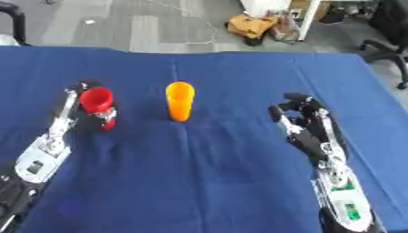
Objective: Pour the contents of one cup into another cup.
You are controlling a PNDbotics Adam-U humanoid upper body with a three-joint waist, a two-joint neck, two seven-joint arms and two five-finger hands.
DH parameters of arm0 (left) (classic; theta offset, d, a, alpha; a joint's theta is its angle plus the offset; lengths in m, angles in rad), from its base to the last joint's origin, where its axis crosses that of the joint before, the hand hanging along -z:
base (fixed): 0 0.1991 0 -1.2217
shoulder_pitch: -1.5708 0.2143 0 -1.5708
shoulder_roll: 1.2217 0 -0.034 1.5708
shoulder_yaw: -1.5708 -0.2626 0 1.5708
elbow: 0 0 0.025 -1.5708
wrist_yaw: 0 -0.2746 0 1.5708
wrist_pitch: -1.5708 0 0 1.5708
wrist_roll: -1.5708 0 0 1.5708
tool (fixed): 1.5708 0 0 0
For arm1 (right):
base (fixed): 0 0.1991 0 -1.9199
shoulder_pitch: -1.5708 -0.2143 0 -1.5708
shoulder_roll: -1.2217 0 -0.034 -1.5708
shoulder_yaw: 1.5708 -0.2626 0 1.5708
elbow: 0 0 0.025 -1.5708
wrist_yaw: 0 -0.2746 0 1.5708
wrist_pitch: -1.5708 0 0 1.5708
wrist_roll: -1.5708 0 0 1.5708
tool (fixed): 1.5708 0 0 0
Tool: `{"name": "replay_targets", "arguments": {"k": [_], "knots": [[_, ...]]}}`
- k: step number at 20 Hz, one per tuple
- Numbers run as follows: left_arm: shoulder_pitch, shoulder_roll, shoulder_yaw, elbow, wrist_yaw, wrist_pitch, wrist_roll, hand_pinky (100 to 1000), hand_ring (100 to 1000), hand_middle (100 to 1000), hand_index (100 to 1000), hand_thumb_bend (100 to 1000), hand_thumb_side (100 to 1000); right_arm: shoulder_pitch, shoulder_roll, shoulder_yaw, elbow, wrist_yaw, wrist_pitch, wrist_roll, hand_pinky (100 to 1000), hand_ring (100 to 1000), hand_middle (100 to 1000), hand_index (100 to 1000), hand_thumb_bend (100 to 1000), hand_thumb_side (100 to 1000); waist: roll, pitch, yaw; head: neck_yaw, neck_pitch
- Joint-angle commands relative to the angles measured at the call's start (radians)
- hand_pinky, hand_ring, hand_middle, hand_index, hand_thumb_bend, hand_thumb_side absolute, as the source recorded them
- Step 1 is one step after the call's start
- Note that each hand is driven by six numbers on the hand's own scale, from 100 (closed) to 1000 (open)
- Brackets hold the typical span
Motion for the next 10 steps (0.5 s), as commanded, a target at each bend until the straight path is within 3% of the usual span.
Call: {"name": "replay_targets", "arguments": {"k": [1, 5, 10], "knots": [[-0.020, 0.009, -0.001, -0.017, 0.001, -0.004, -0.001, 196, 453, 510, 790, 203, 147, -0.011, -0.010, -0.004, -0.012, 0.001, 0.003, -0.001, 444, 707, 514, 721, 516, 348, 0.003, -0.017, -0.001, -0.001, 0.002], [-0.013, 0.012, -0.001, -0.043, 0.023, -0.008, 0.021, 190, 448, 503, 782, 145, 119, -0.012, -0.012, -0.004, -0.008, 0.002, 0.003, -0.002, 443, 707, 513, 721, 517, 347, 0.004, -0.019, 0.003, -0.003, 0.004], [0.008, 0.034, -0.009, -0.136, 0.050, 0.000, 0.038, 192, 450, 504, 780, 146, 120, -0.027, -0.036, 0.003, 0.016, 0.010, -0.002, 0.001, 439, 706, 511, 719, 520, 349, 0.007, -0.023, 0.019, -0.008, 0.008]]}}
